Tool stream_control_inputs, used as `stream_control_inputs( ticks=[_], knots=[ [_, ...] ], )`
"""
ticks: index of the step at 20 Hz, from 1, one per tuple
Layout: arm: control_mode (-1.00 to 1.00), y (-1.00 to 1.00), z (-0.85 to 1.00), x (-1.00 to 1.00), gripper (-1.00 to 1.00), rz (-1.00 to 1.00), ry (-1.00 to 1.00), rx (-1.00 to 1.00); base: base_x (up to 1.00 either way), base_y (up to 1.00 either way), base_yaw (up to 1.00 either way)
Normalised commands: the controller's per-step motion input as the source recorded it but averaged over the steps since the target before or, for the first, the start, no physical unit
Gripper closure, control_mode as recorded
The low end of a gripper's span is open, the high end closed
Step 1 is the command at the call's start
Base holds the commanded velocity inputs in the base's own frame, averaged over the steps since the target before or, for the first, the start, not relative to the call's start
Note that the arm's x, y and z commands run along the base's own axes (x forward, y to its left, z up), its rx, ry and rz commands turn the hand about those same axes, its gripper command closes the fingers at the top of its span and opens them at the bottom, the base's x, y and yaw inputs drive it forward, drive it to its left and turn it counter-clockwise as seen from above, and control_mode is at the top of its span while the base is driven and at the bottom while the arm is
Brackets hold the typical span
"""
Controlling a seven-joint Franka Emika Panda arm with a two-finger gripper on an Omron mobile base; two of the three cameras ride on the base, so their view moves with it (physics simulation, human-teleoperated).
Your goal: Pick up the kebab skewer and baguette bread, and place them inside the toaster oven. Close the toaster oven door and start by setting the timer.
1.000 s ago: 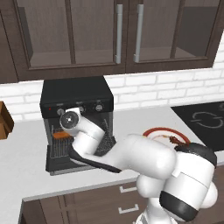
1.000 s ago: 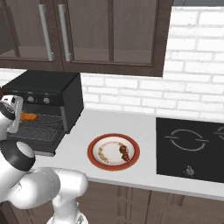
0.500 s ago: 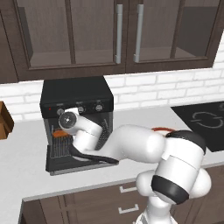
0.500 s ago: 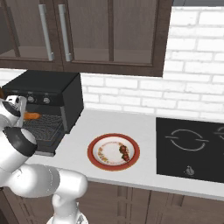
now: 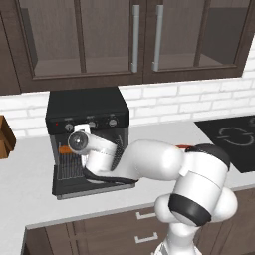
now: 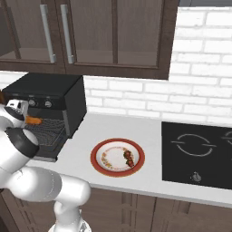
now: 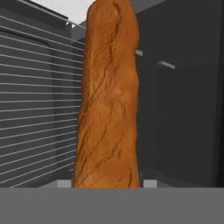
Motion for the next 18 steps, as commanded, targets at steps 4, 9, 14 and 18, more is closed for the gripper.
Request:
stream_control_inputs(
  ticks=[4,9,14,18],
  knots=[
    [-1.0,0.0,0.0,0.28,-1.0,0.0,0.0,0.0,0.0,0.0,0.0],
    [-1.0,0.0,0.0,0.17,-1.0,0.0,0.0,0.0,0.0,0.0,0.0],
    [-1.0,0.0,0.0,0.13,-1.0,0.0,0.0,0.0,0.0,0.0,0.0],
    [-1.0,-0.08,0.03,-0.08,-1.0,0.0,0.0,0.0,0.0,0.0,0.0]
  ],
)
